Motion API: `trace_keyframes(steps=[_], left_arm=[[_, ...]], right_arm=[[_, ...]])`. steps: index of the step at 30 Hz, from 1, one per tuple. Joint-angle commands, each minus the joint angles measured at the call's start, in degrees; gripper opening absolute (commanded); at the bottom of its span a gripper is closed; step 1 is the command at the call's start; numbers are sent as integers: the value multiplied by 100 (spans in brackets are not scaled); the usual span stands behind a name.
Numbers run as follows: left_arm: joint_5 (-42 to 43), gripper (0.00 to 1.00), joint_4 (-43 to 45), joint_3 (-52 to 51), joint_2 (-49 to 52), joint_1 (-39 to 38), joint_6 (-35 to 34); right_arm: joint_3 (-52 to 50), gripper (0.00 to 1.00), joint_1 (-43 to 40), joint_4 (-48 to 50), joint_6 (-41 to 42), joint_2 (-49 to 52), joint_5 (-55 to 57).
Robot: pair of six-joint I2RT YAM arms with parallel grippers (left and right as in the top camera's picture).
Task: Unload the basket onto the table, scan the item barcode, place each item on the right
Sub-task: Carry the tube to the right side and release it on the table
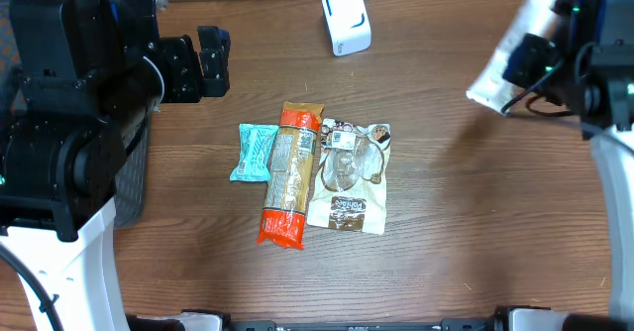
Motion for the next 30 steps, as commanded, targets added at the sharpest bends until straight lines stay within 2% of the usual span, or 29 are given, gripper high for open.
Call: trace_keyframes(steps=[1, 7, 13, 19, 21, 25, 27, 30], left_arm=[[-59, 100, 17, -7, 31, -13, 109], [-59, 100, 17, -7, 31, -13, 109], [-59, 100, 17, -7, 31, -13, 109], [-59, 100, 17, -7, 31, -13, 109], [-59, 100, 17, -7, 31, -13, 109], [-59, 100, 17, -7, 31, -13, 109], [-59, 100, 17, -4, 31, -13, 109], [-59, 100, 17, -7, 31, -13, 109]], right_arm=[[-457, 4, -640, 380, 551, 356, -883], [-1679, 4, -1320, 1932, 660, 984, -1471], [-2238, 4, -1532, 2363, 723, 1423, -1202], [-2249, 26, -1530, 2111, 557, 1532, -1010], [-2247, 42, -1530, 2028, 529, 1530, -990], [-2155, 48, -1534, 1703, 249, 1523, -1051], [-1954, 49, -1532, 1357, -168, 1523, -1414], [-1585, 58, -1471, 772, -1034, 1523, -2227]])
